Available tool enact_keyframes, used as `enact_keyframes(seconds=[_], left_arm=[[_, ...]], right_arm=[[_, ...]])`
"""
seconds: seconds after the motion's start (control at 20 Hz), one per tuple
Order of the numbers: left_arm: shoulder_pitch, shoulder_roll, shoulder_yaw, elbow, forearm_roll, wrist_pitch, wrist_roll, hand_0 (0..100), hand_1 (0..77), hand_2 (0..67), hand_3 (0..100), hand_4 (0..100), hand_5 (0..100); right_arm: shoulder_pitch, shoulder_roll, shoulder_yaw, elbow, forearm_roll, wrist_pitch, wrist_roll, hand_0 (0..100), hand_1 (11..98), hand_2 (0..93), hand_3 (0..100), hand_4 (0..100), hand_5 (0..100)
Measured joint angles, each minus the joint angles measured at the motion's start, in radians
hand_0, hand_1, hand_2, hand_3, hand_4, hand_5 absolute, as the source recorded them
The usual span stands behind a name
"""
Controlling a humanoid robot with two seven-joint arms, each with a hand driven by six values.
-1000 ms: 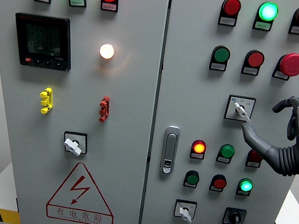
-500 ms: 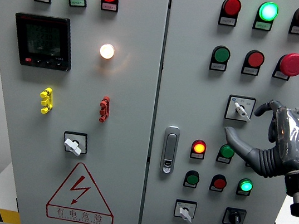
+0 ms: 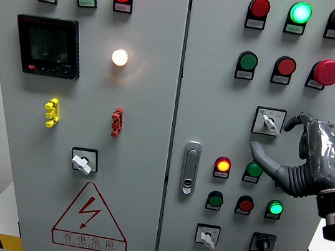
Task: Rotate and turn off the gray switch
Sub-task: 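Reach the right hand to the white knob of the gray rotary switch, then close the right hand's fingers around the white switch knob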
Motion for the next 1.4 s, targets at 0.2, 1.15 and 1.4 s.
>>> enact_keyframes(seconds=[0.2, 1.15, 1.4], left_arm=[[0.0, 0.0, 0.0, 0.0, 0.0, 0.0, 0.0, 86, 0.0, 13.4, 19, 8, 11], [0.0, 0.0, 0.0, 0.0, 0.0, 0.0, 0.0, 86, 0.0, 13.4, 19, 8, 11], [0.0, 0.0, 0.0, 0.0, 0.0, 0.0, 0.0, 86, 0.0, 13.4, 19, 8, 11]], right_arm=[[0.0, 0.0, 0.0, -0.005, 0.0, -0.006, -0.001, 0, 32.7, 55.4, 100, 100, 100], [0.008, -0.0002, -0.023, -0.024, 0.0, -0.01, -0.005, 0, 32.1, 57.2, 100, 100, 100], [0.014, -0.0002, -0.023, -0.035, -0.002, -0.011, -0.005, 0, 27.6, 57.8, 100, 100, 100]])
